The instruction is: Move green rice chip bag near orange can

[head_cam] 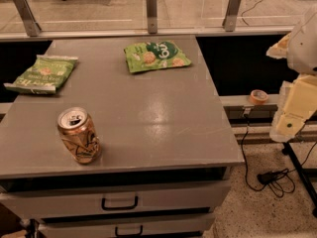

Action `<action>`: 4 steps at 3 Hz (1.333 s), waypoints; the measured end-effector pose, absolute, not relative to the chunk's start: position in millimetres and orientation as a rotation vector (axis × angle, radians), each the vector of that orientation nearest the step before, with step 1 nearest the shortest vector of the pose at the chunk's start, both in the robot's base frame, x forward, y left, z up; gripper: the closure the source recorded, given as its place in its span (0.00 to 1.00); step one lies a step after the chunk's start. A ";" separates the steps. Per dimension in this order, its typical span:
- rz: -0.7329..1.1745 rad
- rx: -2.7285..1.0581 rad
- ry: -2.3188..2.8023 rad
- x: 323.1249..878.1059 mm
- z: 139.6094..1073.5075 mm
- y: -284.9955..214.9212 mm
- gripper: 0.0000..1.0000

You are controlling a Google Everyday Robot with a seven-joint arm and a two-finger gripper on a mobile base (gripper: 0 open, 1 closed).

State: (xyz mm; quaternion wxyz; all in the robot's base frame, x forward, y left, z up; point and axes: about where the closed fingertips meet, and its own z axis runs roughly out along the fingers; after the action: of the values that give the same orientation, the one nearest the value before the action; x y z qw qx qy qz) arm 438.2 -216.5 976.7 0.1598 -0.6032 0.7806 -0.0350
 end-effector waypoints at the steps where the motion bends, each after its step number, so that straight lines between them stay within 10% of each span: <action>1: -0.100 -1.724 2.230 438.2 976.7 -216.5 0.00; 4: -0.117 -1.708 1.926 588.2 952.0 -160.3 0.00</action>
Offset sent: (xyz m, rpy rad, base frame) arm 0.0241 0.0042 -0.0145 0.0212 0.0043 0.0714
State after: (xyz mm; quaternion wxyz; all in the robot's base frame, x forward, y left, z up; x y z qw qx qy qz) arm 588.2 -160.3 952.0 0.2784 -0.6367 0.7178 -0.0437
